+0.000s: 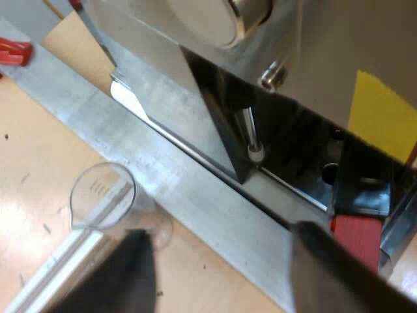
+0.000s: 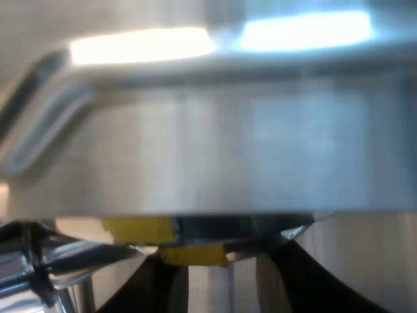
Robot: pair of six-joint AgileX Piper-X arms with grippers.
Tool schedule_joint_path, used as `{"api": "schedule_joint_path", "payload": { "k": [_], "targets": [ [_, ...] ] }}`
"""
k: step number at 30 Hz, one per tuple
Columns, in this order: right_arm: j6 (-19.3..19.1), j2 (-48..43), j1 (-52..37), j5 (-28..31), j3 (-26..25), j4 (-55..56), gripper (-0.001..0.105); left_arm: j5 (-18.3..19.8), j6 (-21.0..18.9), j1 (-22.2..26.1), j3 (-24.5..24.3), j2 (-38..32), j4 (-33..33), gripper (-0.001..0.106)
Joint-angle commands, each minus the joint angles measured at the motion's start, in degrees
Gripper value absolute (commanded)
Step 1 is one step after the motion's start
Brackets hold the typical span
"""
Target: Put the handle in the coffee machine
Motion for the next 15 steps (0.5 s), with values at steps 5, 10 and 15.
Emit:
{"api": "schedule_joint_path", "payload": {
  "k": [5,10,15],
  "targets": [
    [-0.67,-2.03,-0.21,0.60,-1.70,-5.75,0.028,-1.27,-0.45,-1.73,-0.41,0.90,-1.65,0.004],
    [-0.67,-2.16,-0.21,0.60,-1.70,-5.75,0.028,-1.47,-0.45,-1.43,-0.41,4.92,-1.53,0.000],
    [-0.67,-2.16,-0.21,0.60,-1.70,-5.75,0.028,-1.17,-0.45,-1.43,-0.41,9.51,-1.53,0.000]
  ]
}}
